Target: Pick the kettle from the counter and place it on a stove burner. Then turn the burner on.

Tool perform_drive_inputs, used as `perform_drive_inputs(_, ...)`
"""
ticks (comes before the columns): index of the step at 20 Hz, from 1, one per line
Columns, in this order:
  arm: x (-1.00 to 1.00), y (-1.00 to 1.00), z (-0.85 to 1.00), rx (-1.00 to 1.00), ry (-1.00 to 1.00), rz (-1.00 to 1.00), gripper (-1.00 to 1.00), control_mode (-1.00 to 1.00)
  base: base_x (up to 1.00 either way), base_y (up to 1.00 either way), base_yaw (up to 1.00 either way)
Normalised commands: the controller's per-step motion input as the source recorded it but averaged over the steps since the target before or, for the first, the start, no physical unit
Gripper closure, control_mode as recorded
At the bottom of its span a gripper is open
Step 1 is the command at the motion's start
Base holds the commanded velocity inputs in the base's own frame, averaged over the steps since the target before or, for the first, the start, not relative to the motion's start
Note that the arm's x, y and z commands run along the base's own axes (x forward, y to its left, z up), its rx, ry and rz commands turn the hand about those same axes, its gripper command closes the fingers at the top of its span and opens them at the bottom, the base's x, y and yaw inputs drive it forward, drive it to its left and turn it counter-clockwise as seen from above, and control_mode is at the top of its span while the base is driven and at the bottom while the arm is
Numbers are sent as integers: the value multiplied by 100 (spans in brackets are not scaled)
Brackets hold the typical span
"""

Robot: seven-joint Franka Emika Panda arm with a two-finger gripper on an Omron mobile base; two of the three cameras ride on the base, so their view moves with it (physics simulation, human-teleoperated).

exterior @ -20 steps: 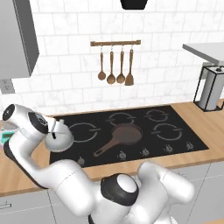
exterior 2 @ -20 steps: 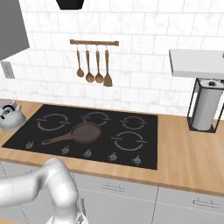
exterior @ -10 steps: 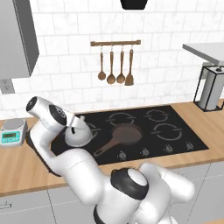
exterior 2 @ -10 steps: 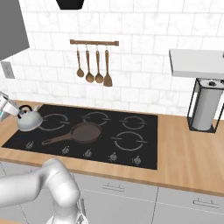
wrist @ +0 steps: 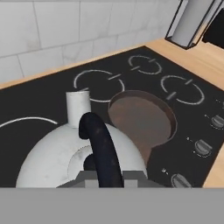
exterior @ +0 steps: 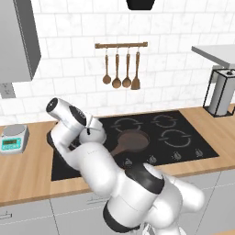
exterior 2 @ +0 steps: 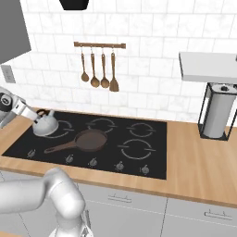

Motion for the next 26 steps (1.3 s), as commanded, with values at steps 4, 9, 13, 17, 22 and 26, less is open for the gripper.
perform_drive_inputs(4,49,-1,-9,0,0,0,100,-100,0,0,0)
perform_drive_inputs(9,44,0,-9,0,2,0,100,-100,0,0,0)
perform_drive_inputs(13,34,4,-12,0,4,0,100,-100,0,0,0)
perform_drive_inputs(17,23,20,-14,0,5,0,100,-100,0,0,0)
perform_drive_inputs(22,16,32,-13,0,5,0,100,-100,0,0,0)
perform_drive_inputs(26,19,25,-12,0,2,0,100,-100,0,0,0)
